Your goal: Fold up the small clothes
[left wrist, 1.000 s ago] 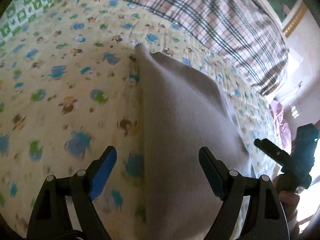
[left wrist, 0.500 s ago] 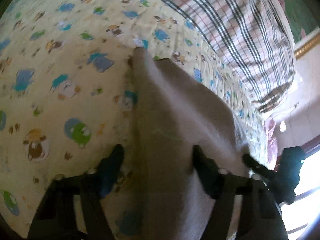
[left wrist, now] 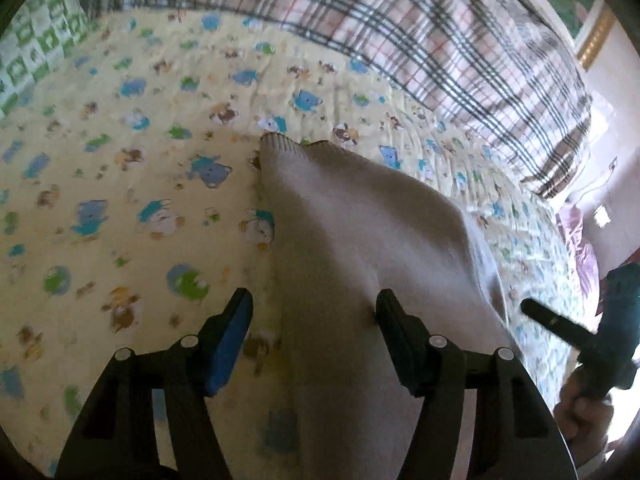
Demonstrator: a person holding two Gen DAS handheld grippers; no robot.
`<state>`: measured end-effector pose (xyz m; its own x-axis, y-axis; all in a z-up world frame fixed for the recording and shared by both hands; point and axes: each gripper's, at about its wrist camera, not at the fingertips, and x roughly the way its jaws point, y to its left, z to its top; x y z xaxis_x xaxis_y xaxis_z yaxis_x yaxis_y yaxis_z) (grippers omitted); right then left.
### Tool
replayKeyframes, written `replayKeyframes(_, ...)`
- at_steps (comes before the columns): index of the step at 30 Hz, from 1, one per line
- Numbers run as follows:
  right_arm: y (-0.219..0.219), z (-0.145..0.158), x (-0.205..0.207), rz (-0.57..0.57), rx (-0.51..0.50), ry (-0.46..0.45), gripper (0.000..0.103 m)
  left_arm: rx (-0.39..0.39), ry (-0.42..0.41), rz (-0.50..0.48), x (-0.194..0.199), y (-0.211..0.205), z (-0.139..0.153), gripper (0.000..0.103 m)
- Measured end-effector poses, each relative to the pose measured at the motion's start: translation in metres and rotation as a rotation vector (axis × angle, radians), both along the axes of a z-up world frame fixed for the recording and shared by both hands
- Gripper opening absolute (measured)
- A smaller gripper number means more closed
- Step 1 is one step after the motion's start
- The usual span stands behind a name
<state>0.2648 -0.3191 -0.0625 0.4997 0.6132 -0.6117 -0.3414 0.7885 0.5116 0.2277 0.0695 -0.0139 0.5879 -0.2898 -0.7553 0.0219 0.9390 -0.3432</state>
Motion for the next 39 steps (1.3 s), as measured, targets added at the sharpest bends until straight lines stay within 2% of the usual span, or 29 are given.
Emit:
replayKeyframes(2, -0.004, 0.009, -0.017, 0.009, 0.018, -0.023, 0.018, 0.005, -0.021, -0.007, -0.022, 0.0, 0.007, 0.064)
replayKeyframes(4, -0.002, 0.014, -0.03, 0.026, 0.021, -0.038, 0.025, 0.014, -0.039, -0.017, -0.042, -0.003, 0.013, 0.064)
replayKeyframes(6, -0.001, 0.018, -0.049, 0.045, 0.027, -0.063, 0.04, 0.03, -0.058, -0.026, -0.065, -0.006, 0.018, 0.066)
replayKeyframes(11, 0.009, 0.017, -0.092, 0.102, 0.003, -0.112, 0.042, 0.083, -0.083, -0.027, -0.113, -0.016, 0.02, 0.072)
replayKeyframes(13, 0.011, 0.014, -0.107, 0.119, -0.016, -0.126, 0.046, 0.097, -0.076, -0.017, -0.13, -0.019, 0.016, 0.074)
replayKeyframes(15, 0.013, 0.01, -0.122, 0.134, -0.038, -0.143, 0.054, 0.093, -0.061, -0.021, -0.141, -0.02, 0.011, 0.075)
replayKeyframes(17, 0.011, 0.007, -0.133, 0.134, -0.055, -0.153, 0.055, 0.11, -0.052, -0.02, -0.154, -0.023, 0.007, 0.076)
replayKeyframes(20, 0.007, 0.003, -0.149, 0.125, -0.078, -0.158, 0.062, 0.158, -0.042, 0.008, -0.169, -0.026, 0.004, 0.082)
replayKeyframes(27, 0.001, -0.012, -0.178, 0.111, -0.135, -0.142, 0.07, 0.253, -0.083, 0.016, -0.202, -0.035, 0.003, 0.082)
replayKeyframes(35, 0.0, -0.023, -0.201, 0.111, -0.191, -0.139, 0.077, 0.316, -0.075, 0.004, -0.227, -0.043, -0.01, 0.082)
replayKeyframes(39, 0.004, -0.024, -0.203, 0.121, -0.189, -0.145, 0.08, 0.315, -0.052, -0.017, -0.23, -0.046, -0.016, 0.082)
